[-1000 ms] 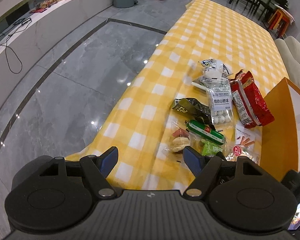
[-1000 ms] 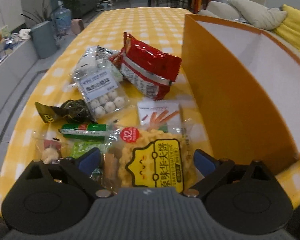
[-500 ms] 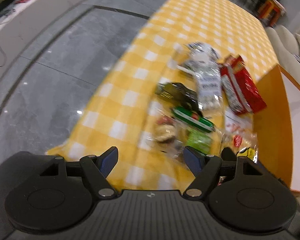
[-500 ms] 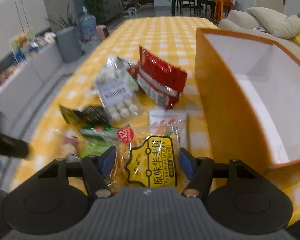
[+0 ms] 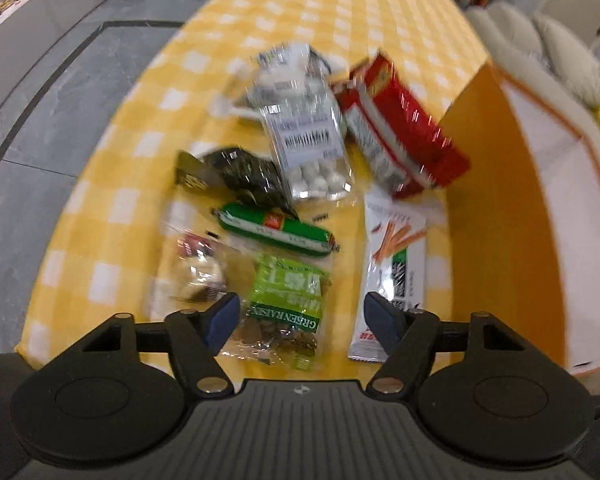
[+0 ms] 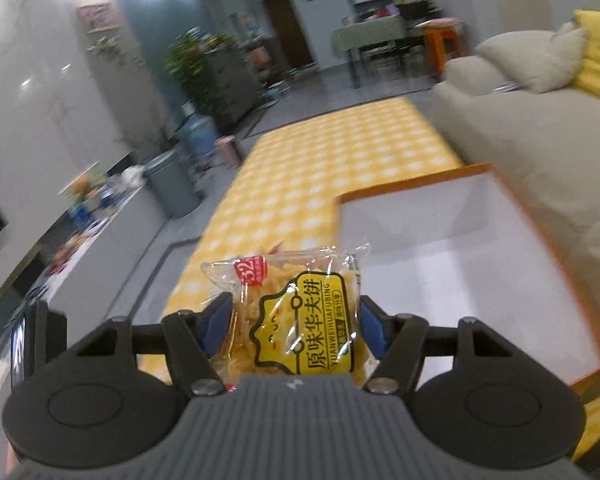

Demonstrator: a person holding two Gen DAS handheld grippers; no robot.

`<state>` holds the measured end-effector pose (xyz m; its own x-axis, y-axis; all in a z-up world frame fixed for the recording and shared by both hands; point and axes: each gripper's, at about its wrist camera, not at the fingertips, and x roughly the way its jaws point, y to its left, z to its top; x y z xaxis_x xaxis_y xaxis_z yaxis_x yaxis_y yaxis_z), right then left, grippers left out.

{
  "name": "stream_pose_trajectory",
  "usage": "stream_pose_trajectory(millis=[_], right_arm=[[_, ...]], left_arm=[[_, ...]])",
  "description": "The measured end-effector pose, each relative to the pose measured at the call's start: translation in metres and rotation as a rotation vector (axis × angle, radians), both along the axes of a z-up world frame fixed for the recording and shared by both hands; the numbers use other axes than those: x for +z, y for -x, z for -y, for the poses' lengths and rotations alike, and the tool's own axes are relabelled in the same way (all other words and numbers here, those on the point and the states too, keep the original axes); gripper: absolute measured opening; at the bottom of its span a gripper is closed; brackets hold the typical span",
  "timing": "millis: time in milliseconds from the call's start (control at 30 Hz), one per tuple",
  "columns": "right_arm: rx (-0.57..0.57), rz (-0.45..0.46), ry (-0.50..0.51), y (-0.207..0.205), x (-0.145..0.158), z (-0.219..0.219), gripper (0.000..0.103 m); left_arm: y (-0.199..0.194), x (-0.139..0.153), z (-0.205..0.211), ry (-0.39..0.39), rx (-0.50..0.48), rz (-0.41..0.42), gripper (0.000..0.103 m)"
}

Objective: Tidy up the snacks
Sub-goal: 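Carry the yellow cookie pack into the box with the right tool while left tool grasps green raisin pack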

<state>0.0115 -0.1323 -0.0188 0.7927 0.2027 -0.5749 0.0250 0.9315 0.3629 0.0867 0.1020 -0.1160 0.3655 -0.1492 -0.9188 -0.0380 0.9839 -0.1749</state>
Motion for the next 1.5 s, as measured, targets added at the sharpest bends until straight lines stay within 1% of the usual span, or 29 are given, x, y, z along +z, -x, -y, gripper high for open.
stream_pose_trajectory(millis=[67, 100, 200, 233, 267, 300, 367, 433, 500, 533, 633, 700, 733, 833, 867, 933, 1067, 1200, 1267, 1400, 1467, 1500], right_arm=[[-0.022, -0.006, 0.011, -0.001, -0.003, 0.011, 0.065], [-0.036, -0.015, -0.001, -0.002, -0.005, 0.017, 0.065], [-0.054, -0.029, -0.041, -0.005, -0.010, 0.029, 0.065], [-0.061, -0.034, -0.047, -0.006, -0.010, 0.031, 0.065], [-0.069, -0.040, -0.052, -0.008, -0.011, 0.036, 0.065], [-0.075, -0.047, -0.057, -0.011, -0.013, 0.039, 0.065], [-0.084, -0.061, -0.071, -0.014, -0.017, 0.043, 0.065], [-0.090, -0.072, -0.084, -0.016, -0.020, 0.047, 0.065], [-0.090, -0.075, -0.085, -0.016, -0.021, 0.048, 0.065], [-0.090, -0.075, -0.080, -0.015, -0.021, 0.048, 0.065], [-0.087, -0.086, -0.065, -0.016, -0.024, 0.050, 0.065], [-0.086, -0.100, -0.066, -0.018, -0.029, 0.053, 0.065], [-0.088, -0.108, -0.068, -0.020, -0.031, 0.053, 0.065], [-0.099, -0.133, -0.055, -0.025, -0.044, 0.056, 0.065], [-0.104, -0.146, -0.044, -0.027, -0.048, 0.056, 0.065], [-0.110, -0.172, -0.031, -0.032, -0.059, 0.058, 0.065], [-0.084, -0.223, -0.035, -0.039, -0.076, 0.056, 0.065], [-0.060, -0.257, 0.024, -0.045, -0.086, 0.047, 0.065], [-0.058, -0.274, 0.028, -0.046, -0.090, 0.044, 0.065], [-0.051, -0.297, -0.020, -0.047, -0.098, 0.045, 0.066], [-0.055, -0.310, -0.019, -0.048, -0.100, 0.046, 0.067], [-0.051, -0.313, -0.022, -0.048, -0.100, 0.046, 0.070]], left_arm=[[-0.003, -0.010, 0.011, -0.069, -0.006, -0.011, 0.079], [-0.003, -0.013, 0.015, -0.100, -0.011, -0.009, 0.078], [-0.002, -0.016, 0.028, -0.189, -0.047, -0.005, 0.069], [0.000, -0.017, 0.031, -0.222, -0.061, -0.010, 0.064], [0.000, -0.021, 0.036, -0.274, -0.078, -0.013, 0.062], [0.001, -0.024, 0.040, -0.303, -0.098, -0.006, 0.061], [0.002, -0.028, 0.046, -0.351, -0.117, -0.005, 0.056], [0.003, -0.028, 0.048, -0.359, -0.115, 0.000, 0.052], [0.001, -0.024, 0.046, -0.348, -0.102, -0.002, 0.047], [0.001, -0.022, 0.045, -0.326, -0.093, -0.007, 0.046], [-0.001, -0.012, 0.033, -0.219, -0.055, -0.014, 0.046], [0.003, -0.005, 0.031, -0.158, -0.072, -0.015, 0.046], [0.005, -0.002, 0.029, -0.111, -0.093, -0.014, 0.046], [0.008, 0.006, 0.028, -0.009, -0.115, 0.005, 0.046], [0.009, 0.008, 0.028, 0.008, -0.120, 0.015, 0.046], [0.011, 0.013, 0.030, 0.030, -0.122, 0.037, 0.046], [0.015, 0.021, 0.030, 0.065, -0.130, 0.082, 0.046], [0.016, 0.024, 0.028, 0.092, -0.130, 0.098, 0.046], [0.015, 0.024, 0.027, 0.087, -0.123, 0.092, 0.046], [0.014, 0.020, 0.025, 0.061, -0.109, 0.072, 0.046], [0.014, 0.019, 0.024, 0.061, -0.104, 0.067, 0.046], [0.013, 0.019, 0.023, 0.061, -0.104, 0.064, 0.046]])
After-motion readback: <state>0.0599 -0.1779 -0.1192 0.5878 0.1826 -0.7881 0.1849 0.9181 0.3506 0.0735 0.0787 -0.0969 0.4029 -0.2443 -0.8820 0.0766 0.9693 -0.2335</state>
